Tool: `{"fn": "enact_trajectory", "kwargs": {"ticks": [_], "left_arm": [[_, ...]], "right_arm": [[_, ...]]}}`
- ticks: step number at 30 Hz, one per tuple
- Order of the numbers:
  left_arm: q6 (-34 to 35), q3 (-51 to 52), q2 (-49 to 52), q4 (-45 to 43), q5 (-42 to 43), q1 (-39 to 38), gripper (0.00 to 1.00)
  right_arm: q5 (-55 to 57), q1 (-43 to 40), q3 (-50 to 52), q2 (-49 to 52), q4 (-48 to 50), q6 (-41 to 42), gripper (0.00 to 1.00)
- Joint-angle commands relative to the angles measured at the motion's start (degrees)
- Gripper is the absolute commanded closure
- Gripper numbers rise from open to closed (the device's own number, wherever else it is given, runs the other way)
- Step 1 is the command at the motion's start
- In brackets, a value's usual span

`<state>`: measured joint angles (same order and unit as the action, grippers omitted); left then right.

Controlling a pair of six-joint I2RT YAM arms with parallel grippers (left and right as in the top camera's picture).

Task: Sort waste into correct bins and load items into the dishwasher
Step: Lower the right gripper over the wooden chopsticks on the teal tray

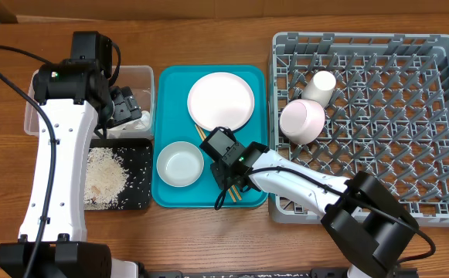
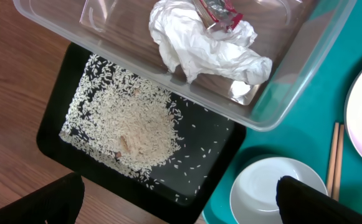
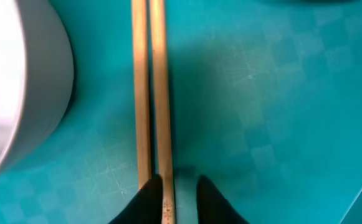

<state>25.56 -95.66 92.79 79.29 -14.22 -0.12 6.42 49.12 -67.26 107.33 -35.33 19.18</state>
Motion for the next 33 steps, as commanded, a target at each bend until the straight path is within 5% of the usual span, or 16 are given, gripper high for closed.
{"fn": "enact_trajectory", "kwargs": {"ticks": [1,33], "left_arm": [[0.2,-0.6,-0.2,0.0,-0.8,0.1,0.0],[0.2,-0.6,-0.2,-0.1,-0.8,0.1,0.0]], "right_arm": [[0.6,-0.2,0.4,0.2,0.5,-0.1,0.76],[4.5,-0.2,3.7,0.2,3.7,-3.1,0.76]]}}
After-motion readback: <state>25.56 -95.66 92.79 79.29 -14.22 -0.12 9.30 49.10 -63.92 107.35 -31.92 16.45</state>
